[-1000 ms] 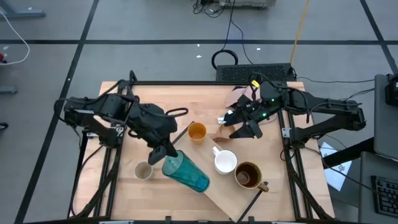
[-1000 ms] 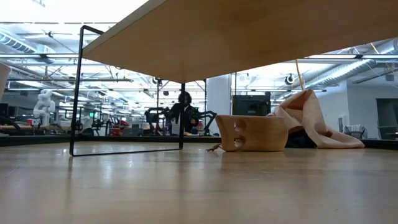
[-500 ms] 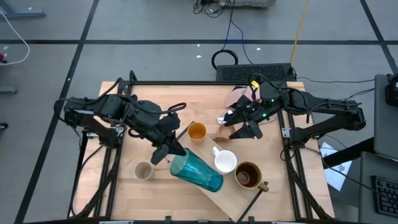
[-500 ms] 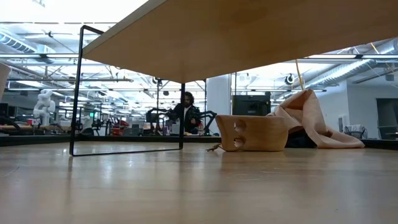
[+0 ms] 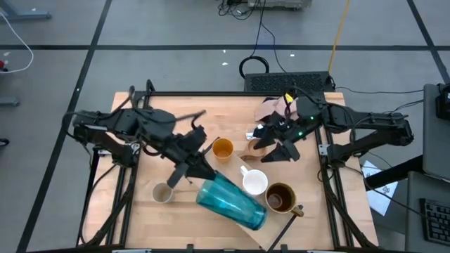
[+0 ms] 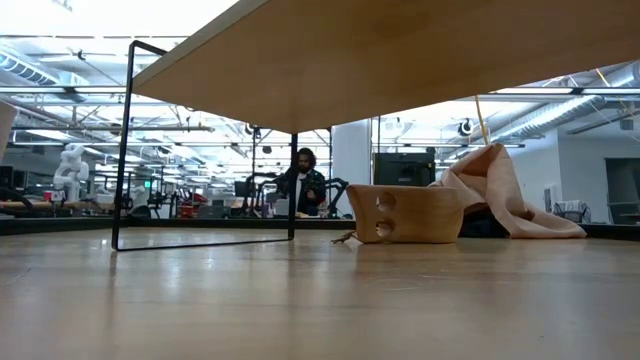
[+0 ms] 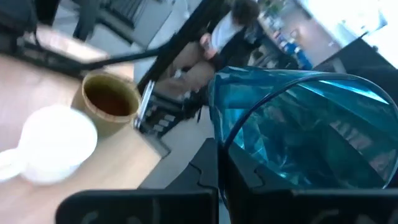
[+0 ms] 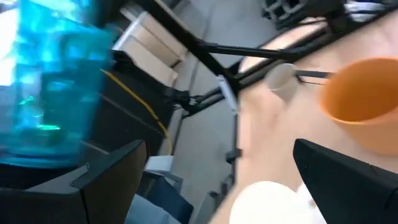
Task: Stack small to large cups/mugs on shelf
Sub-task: Put the blue cup on the shelf
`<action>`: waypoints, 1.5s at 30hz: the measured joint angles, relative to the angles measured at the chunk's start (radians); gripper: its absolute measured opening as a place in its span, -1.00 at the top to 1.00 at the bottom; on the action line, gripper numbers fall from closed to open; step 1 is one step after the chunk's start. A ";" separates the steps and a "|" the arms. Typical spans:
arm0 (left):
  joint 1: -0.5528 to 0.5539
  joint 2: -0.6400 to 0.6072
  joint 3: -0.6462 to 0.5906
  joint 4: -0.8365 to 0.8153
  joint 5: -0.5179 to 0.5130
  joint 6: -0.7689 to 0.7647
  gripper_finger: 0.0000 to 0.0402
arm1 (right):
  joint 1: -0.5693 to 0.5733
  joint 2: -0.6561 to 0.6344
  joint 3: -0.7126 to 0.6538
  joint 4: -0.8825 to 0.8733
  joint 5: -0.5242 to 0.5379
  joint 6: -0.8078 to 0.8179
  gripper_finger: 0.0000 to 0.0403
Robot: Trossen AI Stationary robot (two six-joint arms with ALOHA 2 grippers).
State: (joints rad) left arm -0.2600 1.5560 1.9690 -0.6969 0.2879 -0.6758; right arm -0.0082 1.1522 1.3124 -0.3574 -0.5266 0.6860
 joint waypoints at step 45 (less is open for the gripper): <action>-0.058 0.014 -0.002 -0.039 -0.093 -0.121 0.98 | 0.754 0.043 0.235 -0.090 1.270 -0.511 -0.99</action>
State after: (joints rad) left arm -0.3176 1.5700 1.9675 -0.7363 0.1946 -0.7969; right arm 0.7456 1.1949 1.5477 -0.4472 0.7430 0.1747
